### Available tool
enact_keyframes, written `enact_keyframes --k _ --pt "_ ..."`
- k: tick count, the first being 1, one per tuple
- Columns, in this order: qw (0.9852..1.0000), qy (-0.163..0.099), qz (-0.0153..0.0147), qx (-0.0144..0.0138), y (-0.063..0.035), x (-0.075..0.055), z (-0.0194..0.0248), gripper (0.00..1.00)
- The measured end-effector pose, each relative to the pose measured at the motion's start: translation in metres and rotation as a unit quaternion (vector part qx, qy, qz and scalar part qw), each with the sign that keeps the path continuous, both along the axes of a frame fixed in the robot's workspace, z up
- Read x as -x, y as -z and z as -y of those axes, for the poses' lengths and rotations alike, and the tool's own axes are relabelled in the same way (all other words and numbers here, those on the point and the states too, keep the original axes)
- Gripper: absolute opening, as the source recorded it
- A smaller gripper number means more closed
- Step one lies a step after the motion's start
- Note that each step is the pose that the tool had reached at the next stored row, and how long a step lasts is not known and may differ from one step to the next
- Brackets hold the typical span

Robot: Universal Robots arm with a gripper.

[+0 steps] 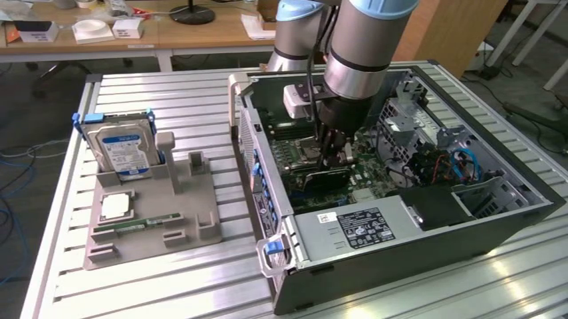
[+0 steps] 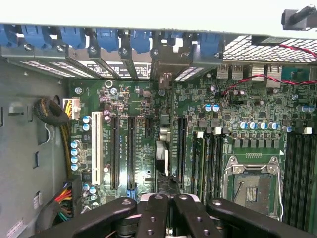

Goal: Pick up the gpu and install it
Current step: 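Press down on the gpu until it lock into place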

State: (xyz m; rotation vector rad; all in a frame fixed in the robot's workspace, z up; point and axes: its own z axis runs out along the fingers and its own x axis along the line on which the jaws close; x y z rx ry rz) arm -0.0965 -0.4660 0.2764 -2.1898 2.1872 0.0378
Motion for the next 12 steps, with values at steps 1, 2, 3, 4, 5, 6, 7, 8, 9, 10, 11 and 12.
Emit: enact_keyframes --k 1,2,3,4,5,6,7,8,9,10,11,12 --pt "1.0000 0.000 0.0000 0.0000 0.0000 0.000 0.0000 0.10" --pt "1.0000 0.000 0.0000 0.0000 0.0000 0.000 0.0000 0.10" --pt "1.0000 0.000 0.0000 0.0000 -0.0001 0.000 0.0000 0.10" --pt "1.0000 0.000 -0.0001 0.0002 -0.0004 0.002 0.0001 0.10" --pt "1.0000 0.000 0.0001 0.0001 -0.0005 0.003 0.0000 0.10" --pt "1.0000 0.000 0.0003 0.0000 -0.0004 0.005 0.0000 0.10" --pt "1.0000 0.000 0.0002 0.0001 -0.0004 0.007 0.0000 0.10" --pt "1.0000 0.000 0.0002 0.0000 -0.0004 0.010 0.0000 0.10" --pt "1.0000 0.000 0.0003 0.0000 -0.0004 0.013 0.0000 0.10" --pt "1.0000 0.000 0.0003 0.0000 -0.0004 0.015 0.0000 0.10" --pt "1.0000 0.000 0.0003 0.0000 -0.0004 0.017 0.0000 0.10" --pt "1.0000 0.000 0.0003 0.0000 -0.0004 0.018 0.0000 0.10"
